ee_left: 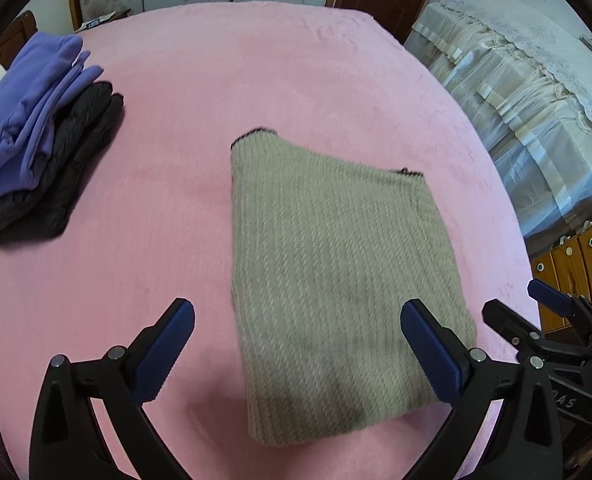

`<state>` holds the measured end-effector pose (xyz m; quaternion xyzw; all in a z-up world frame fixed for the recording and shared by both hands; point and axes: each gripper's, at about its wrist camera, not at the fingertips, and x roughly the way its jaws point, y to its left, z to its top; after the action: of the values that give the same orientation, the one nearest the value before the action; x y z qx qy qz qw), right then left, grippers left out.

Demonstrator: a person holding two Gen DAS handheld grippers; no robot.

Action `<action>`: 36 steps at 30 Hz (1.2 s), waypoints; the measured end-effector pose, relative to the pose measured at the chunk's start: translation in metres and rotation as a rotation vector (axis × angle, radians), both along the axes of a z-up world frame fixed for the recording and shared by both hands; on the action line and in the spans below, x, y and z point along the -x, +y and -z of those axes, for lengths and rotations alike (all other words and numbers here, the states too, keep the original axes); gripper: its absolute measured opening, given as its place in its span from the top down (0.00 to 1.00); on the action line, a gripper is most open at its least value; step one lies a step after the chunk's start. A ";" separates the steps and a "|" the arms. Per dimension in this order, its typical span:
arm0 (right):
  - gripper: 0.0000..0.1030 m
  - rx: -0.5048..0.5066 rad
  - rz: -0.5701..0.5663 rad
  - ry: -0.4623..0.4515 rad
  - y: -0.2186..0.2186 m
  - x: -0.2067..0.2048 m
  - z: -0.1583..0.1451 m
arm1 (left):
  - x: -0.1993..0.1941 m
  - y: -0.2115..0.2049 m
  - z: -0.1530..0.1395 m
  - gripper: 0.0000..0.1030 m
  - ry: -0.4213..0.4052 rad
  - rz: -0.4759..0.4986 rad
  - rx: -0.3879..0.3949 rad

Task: Fold large clothes
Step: 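Grasp the folded beige cardigan's end with the right tool and fold it in half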

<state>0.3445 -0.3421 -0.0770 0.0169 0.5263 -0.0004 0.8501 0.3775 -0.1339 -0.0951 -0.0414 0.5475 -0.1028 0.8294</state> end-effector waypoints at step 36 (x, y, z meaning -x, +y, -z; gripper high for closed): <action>0.11 -0.307 0.021 0.262 -0.060 -0.058 0.114 | -0.050 0.010 0.124 0.01 0.296 -0.063 0.086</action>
<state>0.4022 -0.4021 -0.1907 0.1515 0.6261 0.0688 0.7618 0.4275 -0.1235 -0.2188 -0.1085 0.6574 -0.0929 0.7399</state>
